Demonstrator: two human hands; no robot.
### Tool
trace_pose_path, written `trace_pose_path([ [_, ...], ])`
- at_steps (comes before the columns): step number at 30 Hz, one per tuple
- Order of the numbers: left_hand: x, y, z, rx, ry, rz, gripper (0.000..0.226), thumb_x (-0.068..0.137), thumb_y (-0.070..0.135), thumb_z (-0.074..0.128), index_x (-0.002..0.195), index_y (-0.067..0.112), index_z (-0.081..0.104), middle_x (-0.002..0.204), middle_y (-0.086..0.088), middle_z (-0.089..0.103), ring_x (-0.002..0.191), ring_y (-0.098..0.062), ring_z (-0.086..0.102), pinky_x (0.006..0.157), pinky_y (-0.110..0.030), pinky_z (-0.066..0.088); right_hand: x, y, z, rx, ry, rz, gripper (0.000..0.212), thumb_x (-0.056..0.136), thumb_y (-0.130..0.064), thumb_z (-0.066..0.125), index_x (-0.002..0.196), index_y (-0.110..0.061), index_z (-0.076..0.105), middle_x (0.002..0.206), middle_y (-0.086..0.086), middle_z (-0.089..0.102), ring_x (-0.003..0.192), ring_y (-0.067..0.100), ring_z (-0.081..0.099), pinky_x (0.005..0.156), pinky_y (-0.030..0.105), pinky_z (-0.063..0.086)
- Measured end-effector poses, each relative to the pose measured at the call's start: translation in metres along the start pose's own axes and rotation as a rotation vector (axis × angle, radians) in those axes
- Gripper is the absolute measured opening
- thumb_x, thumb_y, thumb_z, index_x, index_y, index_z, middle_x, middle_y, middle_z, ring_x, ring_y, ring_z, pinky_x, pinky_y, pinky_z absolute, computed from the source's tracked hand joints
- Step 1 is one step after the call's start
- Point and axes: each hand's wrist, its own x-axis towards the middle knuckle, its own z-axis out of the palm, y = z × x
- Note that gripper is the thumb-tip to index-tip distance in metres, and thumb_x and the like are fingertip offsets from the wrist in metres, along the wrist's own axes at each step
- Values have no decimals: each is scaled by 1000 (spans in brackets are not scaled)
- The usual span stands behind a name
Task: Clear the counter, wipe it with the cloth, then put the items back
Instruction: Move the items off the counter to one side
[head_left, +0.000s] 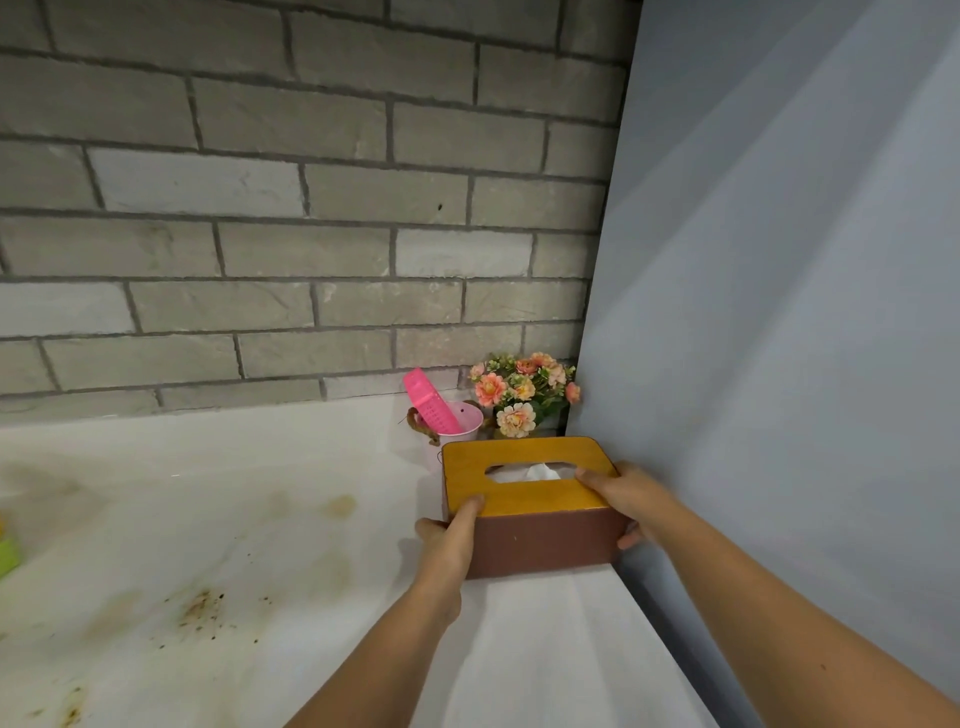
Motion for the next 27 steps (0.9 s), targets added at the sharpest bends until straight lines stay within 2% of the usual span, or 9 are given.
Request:
trace_pose_path([
  [8, 11, 2, 19, 133, 48, 25, 66, 92, 46, 49, 140, 10, 22, 141, -14, 39, 127, -32, 41, 101, -42, 37, 33, 5, 1, -26, 2, -51, 65, 88, -45, 58, 139, -10, 36, 139, 16, 44, 123, 42, 46, 81, 56, 52],
  [14, 12, 6, 33, 266, 85, 52, 64, 95, 48, 39, 142, 8, 19, 145, -14, 35, 130, -33, 38, 102, -42, 36, 46, 9, 4, -82, 21, -145, 68, 89, -46, 54, 142, -11, 30, 143, 14, 38, 121, 39, 47, 72, 48, 57],
  [17, 13, 7, 38, 306, 95, 71, 64, 95, 49, 37, 141, 7, 19, 143, -15, 36, 129, -34, 39, 101, -42, 36, 47, 11, 8, -163, 55, -219, 70, 89, -49, 52, 146, -20, 24, 148, 13, 23, 124, 37, 44, 84, 49, 54],
  [20, 15, 7, 40, 344, 104, 84, 64, 95, 51, 34, 141, 7, 20, 143, -15, 38, 129, -33, 40, 101, -42, 37, 45, 15, 10, -186, 55, -280, 71, 91, -49, 49, 149, -20, 20, 148, 14, 16, 128, 36, 40, 100, 50, 44],
  [27, 19, 8, 39, 461, 106, 113, 65, 95, 53, 30, 138, 5, 23, 138, -16, 42, 124, -32, 45, 96, -39, 40, 49, 17, 12, -197, 80, -307, 70, 92, -48, 46, 149, -16, 19, 146, 16, 18, 128, 37, 40, 102, 49, 43],
])
